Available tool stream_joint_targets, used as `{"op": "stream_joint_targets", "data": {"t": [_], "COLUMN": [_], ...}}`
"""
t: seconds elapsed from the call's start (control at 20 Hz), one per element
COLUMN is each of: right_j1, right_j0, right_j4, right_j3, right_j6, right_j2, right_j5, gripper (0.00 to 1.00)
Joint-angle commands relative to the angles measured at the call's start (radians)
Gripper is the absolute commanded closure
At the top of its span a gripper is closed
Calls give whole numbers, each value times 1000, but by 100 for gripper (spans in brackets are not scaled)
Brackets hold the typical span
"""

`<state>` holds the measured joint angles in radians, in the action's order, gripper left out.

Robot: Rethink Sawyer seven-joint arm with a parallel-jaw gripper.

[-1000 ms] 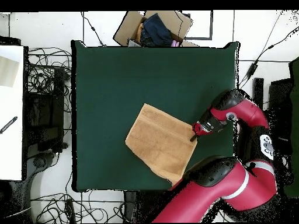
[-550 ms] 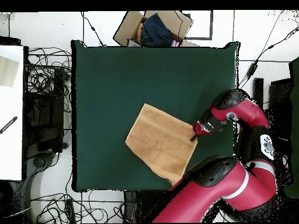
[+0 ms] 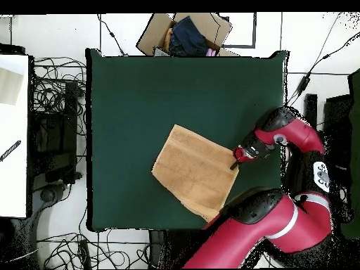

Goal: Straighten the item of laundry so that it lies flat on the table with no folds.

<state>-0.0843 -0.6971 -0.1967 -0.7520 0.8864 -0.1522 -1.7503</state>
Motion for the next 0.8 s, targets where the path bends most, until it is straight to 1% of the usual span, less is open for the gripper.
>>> {"op": "stream_joint_targets", "data": {"t": [0.05,0.2,0.55,0.8], "right_j1": [-88,-98,-146,-168], "right_j0": [-20,-19,-17,-16], "right_j4": [-165,-165,-172,-174], "right_j3": [114,131,221,261], "right_j6": [-290,-297,-334,-352], "right_j2": [-72,-73,-80,-83], "right_j5": [272,265,222,206], "gripper": [100,100,100,100]}}
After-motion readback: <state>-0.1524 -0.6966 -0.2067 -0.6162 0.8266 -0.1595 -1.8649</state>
